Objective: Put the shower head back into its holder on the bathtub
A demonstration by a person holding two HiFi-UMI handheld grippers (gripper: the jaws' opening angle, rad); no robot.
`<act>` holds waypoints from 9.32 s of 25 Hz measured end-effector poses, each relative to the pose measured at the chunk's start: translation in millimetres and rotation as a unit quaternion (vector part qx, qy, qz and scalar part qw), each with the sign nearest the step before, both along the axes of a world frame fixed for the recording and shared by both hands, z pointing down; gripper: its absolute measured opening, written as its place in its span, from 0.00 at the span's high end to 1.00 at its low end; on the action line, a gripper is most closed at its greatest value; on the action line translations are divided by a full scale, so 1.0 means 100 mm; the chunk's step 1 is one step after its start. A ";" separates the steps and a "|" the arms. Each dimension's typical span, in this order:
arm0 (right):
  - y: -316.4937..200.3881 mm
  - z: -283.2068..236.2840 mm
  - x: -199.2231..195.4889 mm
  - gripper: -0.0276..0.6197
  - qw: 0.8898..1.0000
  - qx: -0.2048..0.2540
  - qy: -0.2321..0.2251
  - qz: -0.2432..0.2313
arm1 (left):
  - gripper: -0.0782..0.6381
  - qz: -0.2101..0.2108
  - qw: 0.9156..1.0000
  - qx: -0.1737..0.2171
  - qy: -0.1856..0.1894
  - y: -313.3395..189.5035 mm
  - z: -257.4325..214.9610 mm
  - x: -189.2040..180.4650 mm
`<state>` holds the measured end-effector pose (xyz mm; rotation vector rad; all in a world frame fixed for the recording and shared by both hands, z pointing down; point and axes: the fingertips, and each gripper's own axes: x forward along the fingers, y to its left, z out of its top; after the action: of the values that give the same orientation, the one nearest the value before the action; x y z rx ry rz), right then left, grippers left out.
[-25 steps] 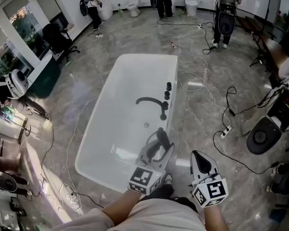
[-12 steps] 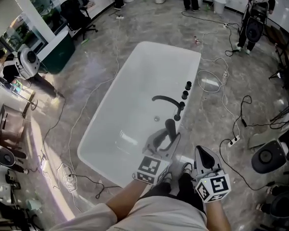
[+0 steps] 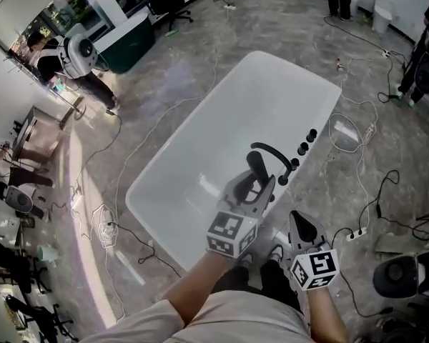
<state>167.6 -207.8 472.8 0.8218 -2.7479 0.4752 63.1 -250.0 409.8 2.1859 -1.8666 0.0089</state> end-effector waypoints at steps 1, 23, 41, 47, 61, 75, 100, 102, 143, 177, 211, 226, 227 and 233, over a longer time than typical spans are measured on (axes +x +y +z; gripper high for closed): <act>-0.02 0.07 -0.05 0.93 1.000 0.001 0.004 -0.011 | 0.71 -0.009 1.000 0.002 0.013 -0.03 -0.02 -0.06; -0.15 1.40 -0.95 0.84 0.997 -0.038 0.043 -0.047 | 0.71 -0.018 0.975 0.062 0.214 -0.02 -0.69 -0.83; -0.13 2.37 -1.30 0.81 0.988 -0.122 0.085 -0.030 | 0.71 0.010 0.961 0.114 0.252 0.06 -1.42 -0.98; -0.18 2.65 -1.38 0.81 0.984 -0.145 0.099 -0.020 | 0.71 0.006 0.959 0.115 0.260 0.04 -1.44 -1.07; -0.62 2.46 -0.50 0.85 0.961 -0.250 -0.034 0.112 | 0.71 -0.058 0.958 0.110 0.260 0.07 -1.09 -1.62; -1.11 0.96 0.46 0.85 0.901 -0.286 -0.275 0.176 | 0.71 -0.077 0.977 0.059 0.188 0.00 -0.41 -1.56; -2.15 -1.61 0.38 0.85 0.934 -0.069 -0.348 0.044 | 0.71 -0.054 0.990 0.076 0.107 -0.32 -0.75 -0.77; -2.23 -1.78 0.31 0.85 0.940 -0.043 -0.336 0.031 | 0.71 -0.055 0.990 0.085 0.102 -0.39 -0.83 -0.74; -1.77 -1.79 -0.20 0.85 0.946 0.318 0.059 -0.009 | 0.71 -0.057 0.992 0.093 0.070 -0.31 -0.80 -0.78; -1.43 -0.77 -0.88 0.85 0.965 0.260 -0.006 -0.025 | 0.71 -0.114 0.990 0.074 0.020 0.18 -0.53 -1.20; -0.62 0.83 -0.79 0.85 0.997 0.055 0.027 -0.037 | 0.71 -0.097 0.990 0.098 -0.028 0.39 -0.78 -1.53; -0.80 1.75 -0.88 0.85 0.995 0.038 0.084 -0.047 | 0.71 -0.052 0.993 0.101 -0.013 0.19 -0.77 -1.38; -0.80 1.88 -0.89 0.85 0.993 0.034 0.098 -0.052 | 0.71 -0.049 0.994 0.097 -0.015 0.17 -0.73 -1.37; -0.72 2.74 -0.93 0.85 0.984 -0.001 0.160 -0.077 | 0.71 -0.030 0.997 0.068 -0.007 0.12 -0.29 -1.28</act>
<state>74.6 -279.5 746.3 0.6166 -2.4858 0.2874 -64.8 -237.7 381.0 2.2205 -1.9951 -0.1193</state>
